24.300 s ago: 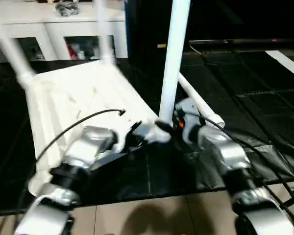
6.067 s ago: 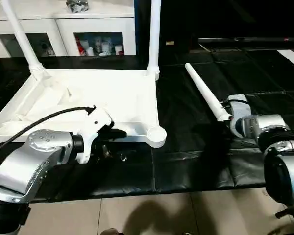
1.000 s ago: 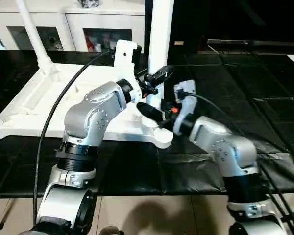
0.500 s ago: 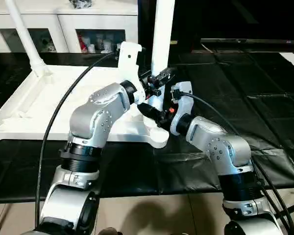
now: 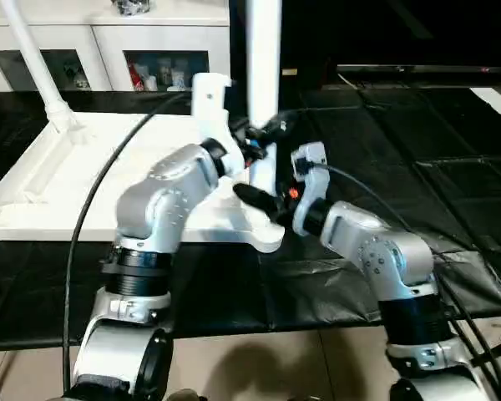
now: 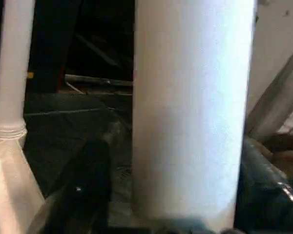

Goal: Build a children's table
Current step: Pick table leg

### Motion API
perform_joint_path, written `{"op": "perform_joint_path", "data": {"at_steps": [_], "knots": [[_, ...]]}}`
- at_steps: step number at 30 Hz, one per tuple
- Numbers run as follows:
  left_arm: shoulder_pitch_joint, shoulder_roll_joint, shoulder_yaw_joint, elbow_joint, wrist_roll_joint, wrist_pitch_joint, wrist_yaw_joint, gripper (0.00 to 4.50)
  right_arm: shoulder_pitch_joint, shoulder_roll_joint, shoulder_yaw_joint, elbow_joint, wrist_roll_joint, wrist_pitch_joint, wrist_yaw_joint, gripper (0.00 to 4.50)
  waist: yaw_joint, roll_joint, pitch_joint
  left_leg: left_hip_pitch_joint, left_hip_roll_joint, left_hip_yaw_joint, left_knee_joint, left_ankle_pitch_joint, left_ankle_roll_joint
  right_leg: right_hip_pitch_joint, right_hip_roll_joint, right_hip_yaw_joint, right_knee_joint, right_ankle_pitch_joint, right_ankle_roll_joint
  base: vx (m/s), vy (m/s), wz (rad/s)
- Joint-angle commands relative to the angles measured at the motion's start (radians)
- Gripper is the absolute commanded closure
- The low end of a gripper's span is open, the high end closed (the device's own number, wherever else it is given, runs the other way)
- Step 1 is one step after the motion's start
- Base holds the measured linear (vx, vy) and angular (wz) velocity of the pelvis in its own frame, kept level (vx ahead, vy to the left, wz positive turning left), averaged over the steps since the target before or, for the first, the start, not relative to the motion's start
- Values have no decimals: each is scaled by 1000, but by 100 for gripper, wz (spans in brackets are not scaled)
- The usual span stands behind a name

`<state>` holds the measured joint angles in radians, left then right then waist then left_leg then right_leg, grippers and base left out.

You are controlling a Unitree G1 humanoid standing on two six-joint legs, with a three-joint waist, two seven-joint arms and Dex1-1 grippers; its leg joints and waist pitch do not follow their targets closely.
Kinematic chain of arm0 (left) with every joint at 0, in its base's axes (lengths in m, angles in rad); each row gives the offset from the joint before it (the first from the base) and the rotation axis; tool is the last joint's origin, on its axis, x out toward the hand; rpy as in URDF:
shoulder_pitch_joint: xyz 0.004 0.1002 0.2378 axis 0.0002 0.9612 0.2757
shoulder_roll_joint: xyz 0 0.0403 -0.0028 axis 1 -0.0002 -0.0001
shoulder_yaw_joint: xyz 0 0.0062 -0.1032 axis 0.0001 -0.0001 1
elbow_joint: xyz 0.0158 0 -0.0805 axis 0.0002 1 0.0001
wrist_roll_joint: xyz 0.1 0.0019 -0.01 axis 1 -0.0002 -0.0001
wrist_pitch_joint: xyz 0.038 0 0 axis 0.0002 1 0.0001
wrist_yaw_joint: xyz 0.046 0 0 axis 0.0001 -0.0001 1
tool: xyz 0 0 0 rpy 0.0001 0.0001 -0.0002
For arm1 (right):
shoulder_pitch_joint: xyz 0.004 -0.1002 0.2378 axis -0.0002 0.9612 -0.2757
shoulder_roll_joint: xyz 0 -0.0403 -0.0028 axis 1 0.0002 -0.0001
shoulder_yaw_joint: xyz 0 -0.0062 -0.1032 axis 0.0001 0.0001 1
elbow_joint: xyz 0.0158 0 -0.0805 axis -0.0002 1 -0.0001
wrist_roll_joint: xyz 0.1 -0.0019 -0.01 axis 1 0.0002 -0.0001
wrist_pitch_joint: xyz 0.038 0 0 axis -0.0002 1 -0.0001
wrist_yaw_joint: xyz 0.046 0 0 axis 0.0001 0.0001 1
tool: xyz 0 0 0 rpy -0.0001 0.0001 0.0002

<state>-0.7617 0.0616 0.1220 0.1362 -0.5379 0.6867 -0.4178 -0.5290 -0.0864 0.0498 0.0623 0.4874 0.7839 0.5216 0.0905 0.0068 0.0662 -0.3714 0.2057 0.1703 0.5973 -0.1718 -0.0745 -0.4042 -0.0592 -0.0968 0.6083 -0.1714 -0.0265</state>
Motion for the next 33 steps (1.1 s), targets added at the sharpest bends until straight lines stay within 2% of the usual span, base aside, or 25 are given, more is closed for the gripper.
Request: {"op": "perform_joint_path", "data": {"at_steps": [1, 2, 4, 5, 9, 10, 11, 12, 13, 14, 16, 18, 19, 20, 23, 26, 28, 29, 31, 33], "knots": [[-45, 15, 42, -22, -116, 58, -99, 140, 15, -15, 15, -55, 65, 25, 82, 187, 5, -17, -81, 5, 16, -2, -60, -132, 3, 66, -77, 57, -78, -229, -118, 0, 0, 0], [-48, 24, 52, -23, -141, 76, -124, 140, 19, -20, 14, -61, 77, 31, 100, 187, 7, -27, -80, 5, 17, -2, -61, -128, 12, 66, -77, 57, -77, -235, -122, 0, 0, 0], [-51, 40, 77, -24, -199, 118, -166, 140, 26, -30, 15, -73, 106, 40, 147, 188, 9, -13, -78, 7, 20, -3, -61, -139, 6, 61, -79, 56, -76, -251, -125, 0, 0, 0], [-52, 45, 86, -25, -218, 133, -178, 140, 28, -34, 15, -77, 115, 42, 164, 188, 9, -15, -77, 8, 20, -4, -62, -141, 5, 62, -80, 56, -76, -254, -126, 0, 0, 0], [-54, 91, 169, -10, -412, 267, -316, 140, 45, -95, 16, -110, 203, 44, 365, 188, 15, -15, -77, 7, 18, -2, -60, -147, 12, 63, -79, 56, -77, -266, -126, 0, 0, 0], [-54, 92, 171, -9, -417, 271, -319, 140, 45, -97, 16, -111, 206, 44, 373, 188, 19, -15, -77, 8, 17, -2, -59, -147, 14, 64, -80, 56, -77, -272, -127, 0, 0, 0], [-51, 106, 165, -7, -425, 285, -342, 140, 46, -110, 17, -116, 220, 53, 399, 188, 21, -11, -77, 9, 19, -3, -60, -148, 13, 61, -79, 56, -78, -277, -124, 0, 0, 0], [-50, 114, 157, -8, -425, 290, -355, 140, 47, -116, 17, -119, 228, 59, 410, 188, 22, -12, -76, 10, 19, -3, -61, -150, 12, 61, -78, 56, -80, -284, -120, 0, 0, 0], [-45, 122, 149, -8, -430, 300, -377, 140, 49, -129, 19, -120, 237, 63, 435, 189, 23, -22, -75, 10, 20, -3, -63, -155, 11, 61, -78, 56, -82, -301, -111, 0, 0, 0], [-42, 129, 147, -7, -442, 314, -396, 140, 52, -140, 22, -120, 244, 68, 456, 189, 26, -17, -75, 11, 20, -4, -64, -157, 6, 62, -80, 56, -81, -318, -104, 0, 0, 0], [-41, 138, 151, -1, -467, 339, -416, 140, 54, -160, 31, -116, 242, 68, 486, 189, 29, -16, -76, 12, 21, -3, -62, -155, 3, 60, -81, 57, -82, -323, -100, 0, 0, 0], [-42, 151, 159, -1, -504, 373, -437, 140, 52, -179, 39, -111, 242, 71, 510, 189, 32, -21, -77, 11, 21, -4, -63, -149, -1, 61, -81, 56, -79, -313, -102, 0, 0, 0], [-44, 155, 169, -3, -542, 402, -449, 169, 49, -189, 40, -105, 245, 71, 526, 189, 34, -20, -77, 9, 21, -4, -62, -146, -3, 62, -81, 57, -78, -307, -103, 0, 0, 0], [-46, 156, 178, -6, -574, 425, -458, 169, 47, -195, 40, -102, 249, 70, 537, 189, 34, -18, -78, 9, 20, -4, -62, -145, -4, 61, -81, 57, -77, -305, -105, 0, 0, 0], [-44, 162, 172, -18, -594, 440, -481, 181, 45, -200, 38, -102, 251, 70, 542, 189, 33, -22, -77, 8, 20, -3, -61, -142, 0, 62, -80, 56, -78, -300, -108, 0, 0, 0], [-43, 155, 164, -17, -578, 420, -479, 218, 46, -205, 37, -95, 248, 63, 544, 189, 33, -24, -77, 8, 21, -4, -62, -137, -1, 62, -81, 56, -80, -316, -97, 0, 0, 0], [-46, 145, 168, -10, -562, 396, -462, 217, 46, -204, 38, -92, 243, 58, 540, 190, 33, -23, -77, 9, 22, -5, -62, -142, -2, 62, -82, 56, -81, -323, -92, 0, 0, 0], [-48, 140, 173, -4, -558, 386, -451, 224, 46, -204, 39, -93, 241, 56, 538, 190, 33, -17, -78, 9, 22, -4, -61, -141, -8, 61, -80, 56, -82, -312, -92, 0, 0, 0], [-53, 134, 185, 8, -565, 375, -432, 236, 49, -203, 41, -95, 228, 41, 532, 190, 34, -14, -79, 10, 22, -5, -61, -144, -10, 61, -80, 56, -80, -302, -97, 0, 0, 0], [-55, 135, 189, 16, -564, 365, -418, 237, 52, -200, 35, -95, 225, 37, 519, 190, 34, -16, -80, 10, 20, -5, -61, -147, -12, 63, -78, 55, -79, -287, -103, 0, 0, 0]]}}
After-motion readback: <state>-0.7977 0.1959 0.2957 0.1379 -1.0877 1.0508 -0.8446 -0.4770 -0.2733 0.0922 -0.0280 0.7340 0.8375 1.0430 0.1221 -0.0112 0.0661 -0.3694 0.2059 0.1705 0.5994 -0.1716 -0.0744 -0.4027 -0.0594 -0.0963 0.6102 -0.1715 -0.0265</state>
